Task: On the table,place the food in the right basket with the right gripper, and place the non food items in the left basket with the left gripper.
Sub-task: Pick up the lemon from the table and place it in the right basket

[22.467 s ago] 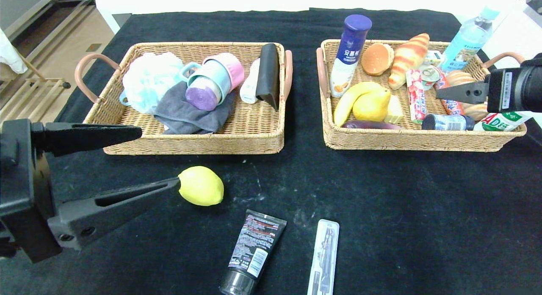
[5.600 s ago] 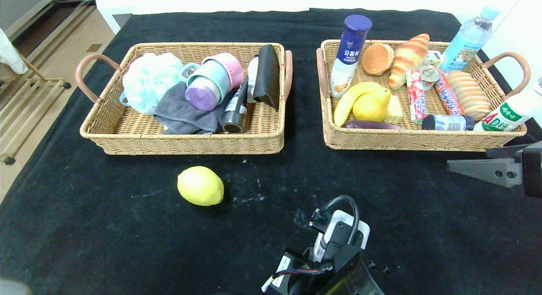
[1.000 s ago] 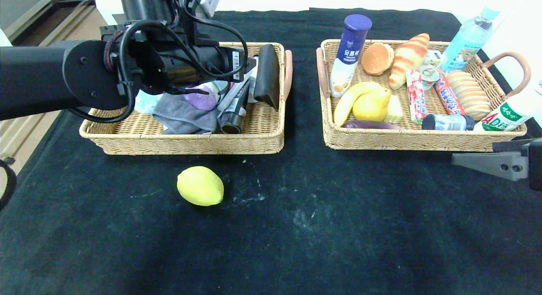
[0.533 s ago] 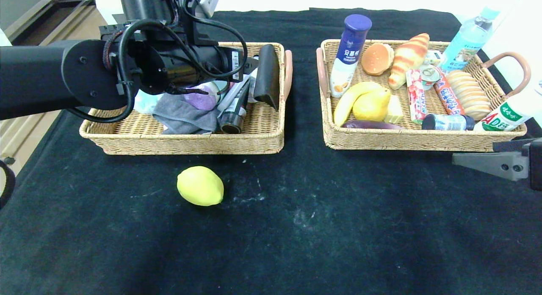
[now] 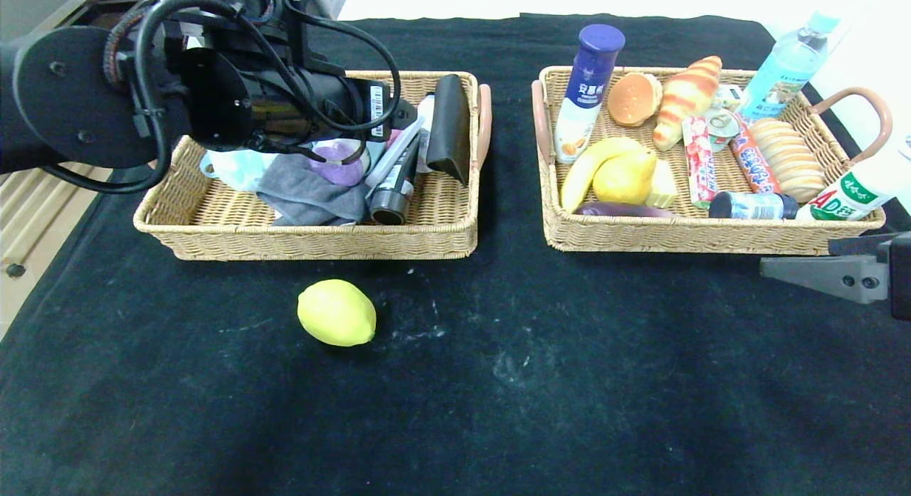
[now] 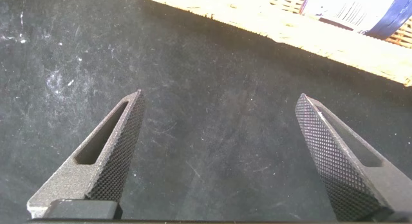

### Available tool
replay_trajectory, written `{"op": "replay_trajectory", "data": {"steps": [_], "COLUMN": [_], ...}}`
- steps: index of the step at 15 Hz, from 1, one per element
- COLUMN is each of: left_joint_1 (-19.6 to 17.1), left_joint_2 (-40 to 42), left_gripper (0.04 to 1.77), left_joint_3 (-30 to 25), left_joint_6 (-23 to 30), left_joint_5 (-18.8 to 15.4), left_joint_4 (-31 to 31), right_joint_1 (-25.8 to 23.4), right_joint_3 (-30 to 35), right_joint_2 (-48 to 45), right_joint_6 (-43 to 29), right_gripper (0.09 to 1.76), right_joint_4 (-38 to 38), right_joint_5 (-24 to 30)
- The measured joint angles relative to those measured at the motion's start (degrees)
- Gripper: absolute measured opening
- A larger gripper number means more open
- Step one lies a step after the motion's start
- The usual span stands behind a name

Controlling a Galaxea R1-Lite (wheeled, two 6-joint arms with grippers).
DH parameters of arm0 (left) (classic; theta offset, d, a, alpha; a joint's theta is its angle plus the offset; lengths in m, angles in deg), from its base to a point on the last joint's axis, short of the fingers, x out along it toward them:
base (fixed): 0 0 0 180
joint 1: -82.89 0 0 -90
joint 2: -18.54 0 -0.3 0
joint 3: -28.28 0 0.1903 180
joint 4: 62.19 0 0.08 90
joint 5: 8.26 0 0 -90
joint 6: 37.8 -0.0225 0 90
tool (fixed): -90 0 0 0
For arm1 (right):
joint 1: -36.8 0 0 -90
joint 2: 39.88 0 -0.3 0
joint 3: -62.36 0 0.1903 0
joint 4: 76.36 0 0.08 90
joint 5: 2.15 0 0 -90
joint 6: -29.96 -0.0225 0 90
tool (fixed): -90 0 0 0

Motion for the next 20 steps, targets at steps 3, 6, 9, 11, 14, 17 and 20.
{"op": "replay_trajectory", "data": {"steps": [3,6,9,11,14,17,20], "left_joint_1": [1.0,2.3,3.9,4.7,5.4,5.5,5.5], "left_joint_2": [3.4,6.7,9.0,10.1,11.1,11.4,11.2], "left_gripper": [1.68,1.69,1.7,1.7,1.7,1.7,1.71], "left_joint_3": [-0.6,-0.9,-1.0,-0.8,-0.4,-0.4,-0.7], "left_joint_6": [3.4,8.7,11.7,14.5,19.6,24.8,29.5], "left_joint_5": [1.0,3.4,6.1,7.1,7.5,7.3,6.4], "left_joint_4": [7.0,13.5,20.2,25.3,32.4,38.5,44.0], "right_joint_1": [0.0,0.0,0.0,0.0,0.0,0.0,0.0], "right_joint_3": [0.0,0.0,0.0,0.0,0.0,0.0,0.0], "right_joint_2": [0.1,0.1,0.1,0.1,0.1,0.1,0.1], "right_joint_6": [0.0,0.0,0.0,0.0,0.0,0.0,0.0], "right_gripper": [1.71,1.71,1.71,1.71,1.71,1.71,1.71], "right_joint_4": [0.0,0.0,0.0,0.0,0.1,0.1,0.1], "right_joint_5": [0.0,0.0,0.0,0.0,0.0,0.0,0.0]}}
